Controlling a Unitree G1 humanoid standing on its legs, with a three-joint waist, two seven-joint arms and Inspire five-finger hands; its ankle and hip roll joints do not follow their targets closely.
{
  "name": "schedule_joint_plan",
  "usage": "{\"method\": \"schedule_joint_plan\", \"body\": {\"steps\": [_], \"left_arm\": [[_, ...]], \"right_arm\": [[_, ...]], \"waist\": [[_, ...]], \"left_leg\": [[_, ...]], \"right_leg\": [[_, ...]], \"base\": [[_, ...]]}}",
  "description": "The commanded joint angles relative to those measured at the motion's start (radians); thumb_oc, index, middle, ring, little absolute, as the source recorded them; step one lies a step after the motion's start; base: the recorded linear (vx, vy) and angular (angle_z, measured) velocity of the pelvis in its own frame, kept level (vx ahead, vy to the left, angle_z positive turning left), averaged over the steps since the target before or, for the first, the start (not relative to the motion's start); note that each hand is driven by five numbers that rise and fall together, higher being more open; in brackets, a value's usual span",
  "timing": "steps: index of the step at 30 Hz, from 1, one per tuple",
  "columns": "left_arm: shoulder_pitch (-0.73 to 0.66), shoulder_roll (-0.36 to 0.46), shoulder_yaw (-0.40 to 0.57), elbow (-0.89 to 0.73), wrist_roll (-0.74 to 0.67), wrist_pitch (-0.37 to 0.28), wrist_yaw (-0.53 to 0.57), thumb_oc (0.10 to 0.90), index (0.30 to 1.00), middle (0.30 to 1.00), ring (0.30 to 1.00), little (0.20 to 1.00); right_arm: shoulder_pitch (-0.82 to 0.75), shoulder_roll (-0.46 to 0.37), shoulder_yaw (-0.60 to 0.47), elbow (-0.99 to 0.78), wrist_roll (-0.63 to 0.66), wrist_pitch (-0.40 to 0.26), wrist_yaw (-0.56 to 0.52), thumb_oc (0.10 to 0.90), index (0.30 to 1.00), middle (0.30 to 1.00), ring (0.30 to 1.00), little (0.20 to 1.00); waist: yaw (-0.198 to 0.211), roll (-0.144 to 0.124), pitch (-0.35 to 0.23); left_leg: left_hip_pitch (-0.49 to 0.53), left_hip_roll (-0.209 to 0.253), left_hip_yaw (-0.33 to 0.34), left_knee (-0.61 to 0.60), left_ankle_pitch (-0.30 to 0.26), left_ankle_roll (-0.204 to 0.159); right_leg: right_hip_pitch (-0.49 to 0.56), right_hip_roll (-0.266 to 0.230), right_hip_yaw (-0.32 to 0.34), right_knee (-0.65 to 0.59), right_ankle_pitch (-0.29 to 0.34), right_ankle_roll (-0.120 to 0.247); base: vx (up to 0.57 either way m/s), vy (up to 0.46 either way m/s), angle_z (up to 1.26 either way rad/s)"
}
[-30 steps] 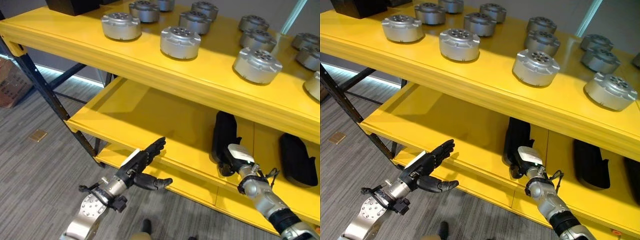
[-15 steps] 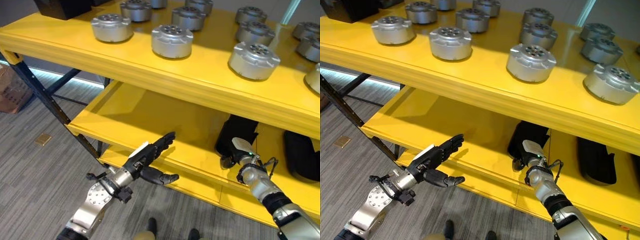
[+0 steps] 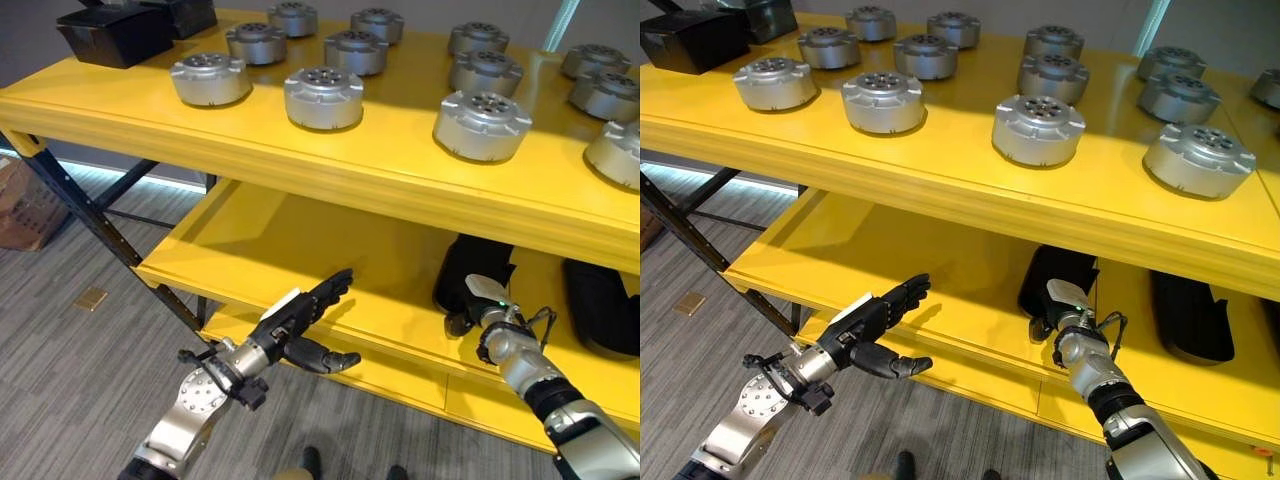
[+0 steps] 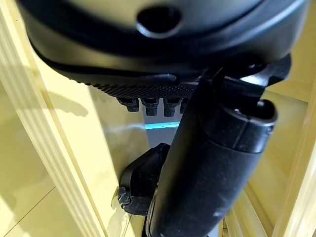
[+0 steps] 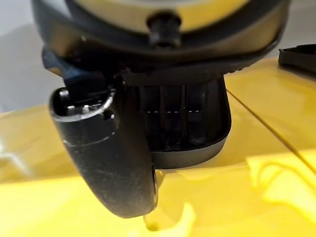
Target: Move parts from the plastic box to the shelf.
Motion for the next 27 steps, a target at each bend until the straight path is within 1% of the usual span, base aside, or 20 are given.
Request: {"method": "schedule_joint_plan", "body": {"steps": [1,2,4,5,9,12,15,16,21,27], "left_arm": [[-0.08,-0.046,0.013,-0.074,-0.044,-0.093,0.019,0.9,1.0,1.0,1.0,1.0],[-0.081,-0.044,0.012,-0.072,-0.046,-0.095,0.018,0.9,1.0,1.0,1.0,1.0],[-0.082,-0.044,0.012,-0.071,-0.047,-0.097,0.017,0.9,1.0,1.0,1.0,1.0],[-0.085,-0.045,0.012,-0.068,-0.049,-0.099,0.013,0.9,1.0,1.0,1.0,1.0],[-0.083,-0.047,0.017,-0.068,-0.048,-0.1,0.003,0.9,1.0,1.0,1.0,1.0],[-0.083,-0.048,0.013,-0.066,-0.045,-0.101,0.007,0.9,1.0,1.0,1.0,1.0],[-0.083,-0.048,0.013,-0.066,-0.045,-0.101,0.007,0.9,1.0,1.0,1.0,1.0],[-0.085,-0.05,0.014,-0.068,-0.045,-0.095,0.0,0.9,1.0,1.0,1.0,1.0],[-0.089,-0.052,0.012,-0.067,-0.043,-0.088,-0.003,0.9,1.0,1.0,1.0,1.0],[-0.086,-0.053,0.01,-0.071,-0.041,-0.092,0.003,0.9,1.0,1.0,1.0,1.0]], "right_arm": [[-0.09,-0.046,0.072,0.099,-0.045,-0.014,0.011,0.865,0.951,0.951,0.951,0.951],[-0.093,-0.049,0.073,0.101,-0.047,-0.017,0.018,0.9,1.0,1.0,1.0,1.0],[-0.094,-0.05,0.074,0.103,-0.052,-0.019,0.02,0.9,1.0,1.0,1.0,1.0],[-0.102,-0.053,0.085,0.099,-0.075,-0.026,0.045,0.9,1.0,1.0,1.0,1.0],[-0.091,-0.057,0.095,0.092,-0.081,-0.016,0.072,0.9,1.0,1.0,1.0,1.0],[-0.086,-0.052,0.101,0.094,-0.067,0.003,0.082,0.9,1.0,1.0,1.0,1.0],[-0.086,-0.052,0.101,0.094,-0.067,0.003,0.082,0.9,1.0,1.0,1.0,1.0],[-0.086,-0.041,0.093,0.108,-0.063,0.024,0.105,0.9,1.0,1.0,1.0,1.0],[-0.086,-0.032,0.086,0.135,-0.075,0.017,0.096,0.9,1.0,1.0,1.0,1.0],[-0.079,-0.032,0.087,0.137,-0.099,0.027,0.126,0.9,1.0,1.0,1.0,1.0]], "waist": [[0.024,-0.002,-0.032],[0.024,-0.002,-0.031],[0.024,-0.002,-0.031],[0.024,-0.003,-0.029],[0.023,-0.006,-0.029],[0.022,-0.008,-0.031],[0.022,-0.008,-0.031],[0.023,-0.009,-0.033],[0.024,-0.009,-0.034],[0.023,-0.008,-0.032]], "left_leg": [[0.019,0.038,0.086,0.037,-0.148,-0.001],[0.017,0.038,0.087,0.038,-0.148,-0.001],[0.016,0.038,0.086,0.039,-0.148,-0.001],[0.014,0.04,0.087,0.042,-0.149,-0.002],[0.015,0.042,0.087,0.043,-0.148,-0.002],[0.019,0.044,0.088,0.041,-0.149,-0.002],[0.019,0.044,0.088,0.041,-0.149,-0.002],[0.023,0.045,0.086,0.04,-0.149,-0.003],[0.028,0.045,0.086,0.037,-0.15,-0.003],[0.026,0.046,0.086,0.04,-0.15,-0.003]], "right_leg": [[-0.094,-0.029,0.003,0.081,-0.035,0.049],[-0.096,-0.029,0.003,0.082,-0.036,0.049],[-0.096,-0.03,0.003,0.083,-0.036,0.049],[-0.097,-0.031,0.004,0.085,-0.037,0.049],[-0.096,-0.031,0.006,0.085,-0.037,0.049],[-0.092,-0.03,0.008,0.084,-0.038,0.049],[-0.092,-0.03,0.008,0.084,-0.038,0.049],[-0.088,-0.029,0.008,0.082,-0.039,0.048],[-0.082,-0.027,0.009,0.081,-0.041,0.047],[-0.083,-0.027,0.01,0.084,-0.043,0.047]], "base": [[0.0,0.0,0.0],[0.0,0.0,0.0],[0.0,0.0,0.0],[0.0,0.0,0.0],[0.0,0.0,0.0],[0.0,0.0,0.0],[0.0,0.0,0.0],[0.0,0.0,0.0],[0.0,0.0,0.0],[0.0,0.0,0.0]]}}
